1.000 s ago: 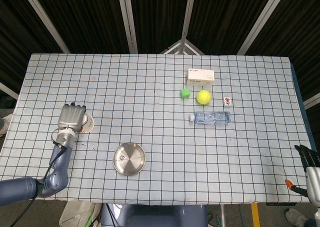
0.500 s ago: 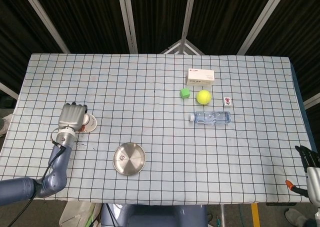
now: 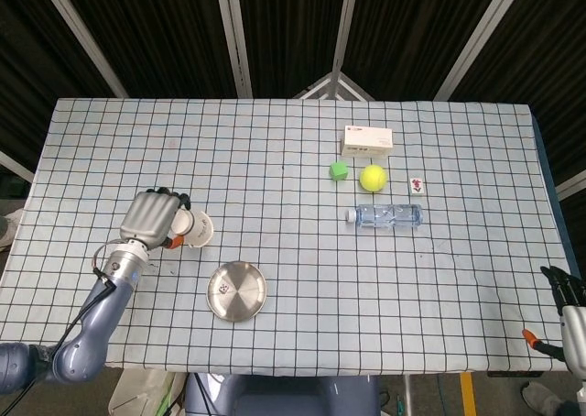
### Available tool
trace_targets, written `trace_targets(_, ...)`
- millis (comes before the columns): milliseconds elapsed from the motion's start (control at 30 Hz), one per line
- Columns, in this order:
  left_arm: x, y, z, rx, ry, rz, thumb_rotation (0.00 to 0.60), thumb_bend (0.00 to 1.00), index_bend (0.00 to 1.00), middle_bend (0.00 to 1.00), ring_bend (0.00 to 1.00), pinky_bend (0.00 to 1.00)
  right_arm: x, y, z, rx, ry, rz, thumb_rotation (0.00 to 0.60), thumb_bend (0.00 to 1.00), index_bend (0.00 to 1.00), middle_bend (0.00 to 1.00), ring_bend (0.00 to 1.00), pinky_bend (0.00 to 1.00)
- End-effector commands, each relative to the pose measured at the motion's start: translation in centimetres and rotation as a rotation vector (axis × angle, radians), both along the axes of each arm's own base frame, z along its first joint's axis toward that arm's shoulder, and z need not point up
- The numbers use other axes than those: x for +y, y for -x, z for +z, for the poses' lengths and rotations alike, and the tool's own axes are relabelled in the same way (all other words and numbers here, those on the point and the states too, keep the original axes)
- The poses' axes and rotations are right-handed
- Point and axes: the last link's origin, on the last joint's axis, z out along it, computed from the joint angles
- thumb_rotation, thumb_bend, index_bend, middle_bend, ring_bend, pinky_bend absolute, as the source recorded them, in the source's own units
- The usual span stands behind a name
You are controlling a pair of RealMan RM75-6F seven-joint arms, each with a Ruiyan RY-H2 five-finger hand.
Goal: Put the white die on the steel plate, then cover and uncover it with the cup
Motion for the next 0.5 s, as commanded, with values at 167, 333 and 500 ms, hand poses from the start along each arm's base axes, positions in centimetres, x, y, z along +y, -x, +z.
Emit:
trace_targets(167,-2.9,-4.3,-1.4,0.058,0.148,-0.061,0.6,0.47,0.44,0.42,0.26,0.33,0.1,0.0,0.5,-0.01,0.018,0.001,0.6,0.04,0.12,0.14,0.15,0.14)
trace_targets(333,-3.8,-5.6,-2.6,0.093,0.202,-0.053,0.6,0.47,0.44,0.42,0.26,0.33,0.3,0.0,0.9,-0.017,0.031,0.005,0.6,0.04,0.12,0.14,0.15,0.14)
trace_targets(500,-4.4,-5.9,-3.7,0.115,0.245,-0.028,0.6,0.47,0.44,0.42,0.26,0.33,0.3,0.1,1.0,-0.022,0.029,0.005,0.6,0.04,0.12,0.14,0.15,0.14)
